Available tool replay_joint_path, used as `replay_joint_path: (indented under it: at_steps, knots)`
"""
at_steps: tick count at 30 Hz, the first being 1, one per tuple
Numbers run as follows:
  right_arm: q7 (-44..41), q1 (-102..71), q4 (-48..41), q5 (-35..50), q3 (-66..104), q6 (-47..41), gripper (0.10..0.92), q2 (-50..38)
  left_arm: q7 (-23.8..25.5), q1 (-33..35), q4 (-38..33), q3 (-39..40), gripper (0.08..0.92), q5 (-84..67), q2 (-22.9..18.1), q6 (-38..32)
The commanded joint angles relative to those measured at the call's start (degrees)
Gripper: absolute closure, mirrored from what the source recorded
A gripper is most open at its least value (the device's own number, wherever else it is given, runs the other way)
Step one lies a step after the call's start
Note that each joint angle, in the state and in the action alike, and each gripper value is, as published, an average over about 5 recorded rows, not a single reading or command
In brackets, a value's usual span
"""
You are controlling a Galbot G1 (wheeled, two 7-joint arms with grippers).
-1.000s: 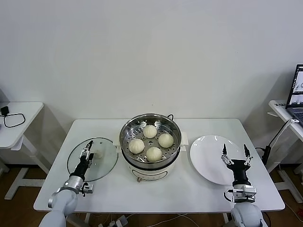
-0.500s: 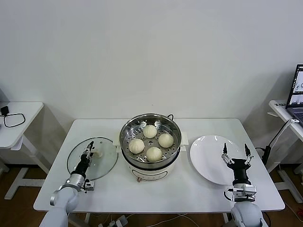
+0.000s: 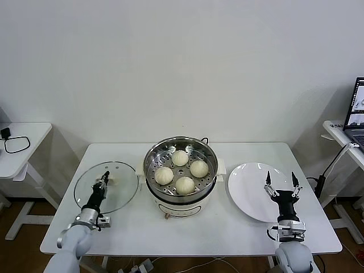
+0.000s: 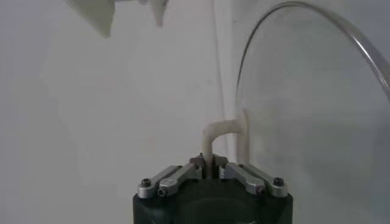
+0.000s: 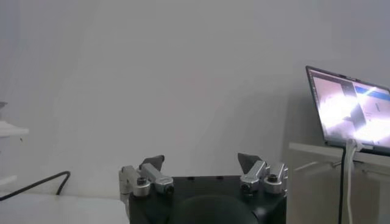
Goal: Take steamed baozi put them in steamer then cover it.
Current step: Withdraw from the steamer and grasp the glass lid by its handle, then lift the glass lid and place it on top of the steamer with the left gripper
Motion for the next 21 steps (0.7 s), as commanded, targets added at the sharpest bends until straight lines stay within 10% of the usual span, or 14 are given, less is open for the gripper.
replay_joint_path:
  at_steps: [1,12,21]
  knots:
    - [0.2,0.2,0.0,0.0,-0.2,0.0,0.203,0.1,2.5,3.6,-17.4,-5.7,0.811,-8.1,3.8,2.0]
    - [0.2,0.8,0.3,0.3,-0.6,-0.5,0.203,0.2,10.9,6.3,-43.0,-3.1,0.811,-13.5,4.8,8.6]
    - [0.2,0.6,1.4,0.6,0.2,-0.9,0.203,0.3,17.8,2.2,-48.2,12.3,0.811,-6.6,0.7,16.0]
